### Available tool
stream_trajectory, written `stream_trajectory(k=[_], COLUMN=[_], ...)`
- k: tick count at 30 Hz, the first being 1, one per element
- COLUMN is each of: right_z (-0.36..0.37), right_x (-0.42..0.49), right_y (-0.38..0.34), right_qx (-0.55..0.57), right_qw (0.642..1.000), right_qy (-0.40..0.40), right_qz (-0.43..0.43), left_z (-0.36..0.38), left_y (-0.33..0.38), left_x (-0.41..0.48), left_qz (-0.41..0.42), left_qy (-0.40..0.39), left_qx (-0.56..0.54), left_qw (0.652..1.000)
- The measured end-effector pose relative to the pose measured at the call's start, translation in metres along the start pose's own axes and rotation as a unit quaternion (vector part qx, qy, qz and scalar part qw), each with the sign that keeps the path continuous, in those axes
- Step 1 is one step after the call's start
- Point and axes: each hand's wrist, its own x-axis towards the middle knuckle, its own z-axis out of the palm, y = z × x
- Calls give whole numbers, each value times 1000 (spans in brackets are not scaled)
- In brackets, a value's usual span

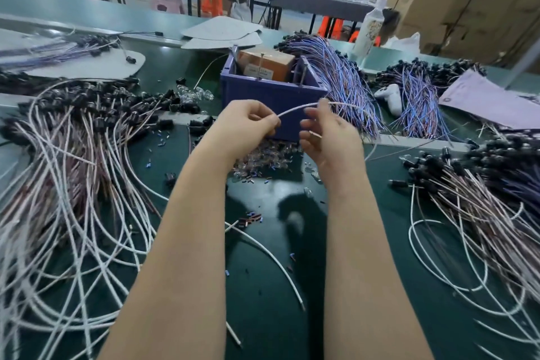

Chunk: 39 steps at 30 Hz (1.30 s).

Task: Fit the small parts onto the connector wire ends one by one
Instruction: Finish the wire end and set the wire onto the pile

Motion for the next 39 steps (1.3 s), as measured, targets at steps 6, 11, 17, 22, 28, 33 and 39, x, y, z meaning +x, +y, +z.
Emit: stream_trajectory(k=[6, 11, 17, 22, 28, 33, 39], right_z=[8, -3, 1, 3, 4, -12, 22], right_x=[0, 6, 7, 9, 10, 11, -2], right_y=[2, -3, -2, 2, 6, -2, -4], right_qx=[-23, 190, 222, 213, 228, 306, 300], right_qw=[995, 973, 964, 962, 953, 929, 953], right_qy=[13, 121, 135, 157, 185, 200, 41], right_qz=[-94, -44, -47, -71, -70, -49, 7], left_z=[4, -9, -9, 0, 4, -9, 15], left_y=[2, -4, -7, -9, -12, -22, 5], left_x=[0, 3, 5, 7, 9, 13, 8], left_qz=[14, -36, -88, -82, -71, -86, -47], left_qy=[4, 80, 96, 148, 226, 321, 61], left_qx=[5, -23, -131, -119, -96, -93, -134], left_qw=[1000, 996, 983, 978, 967, 939, 988])
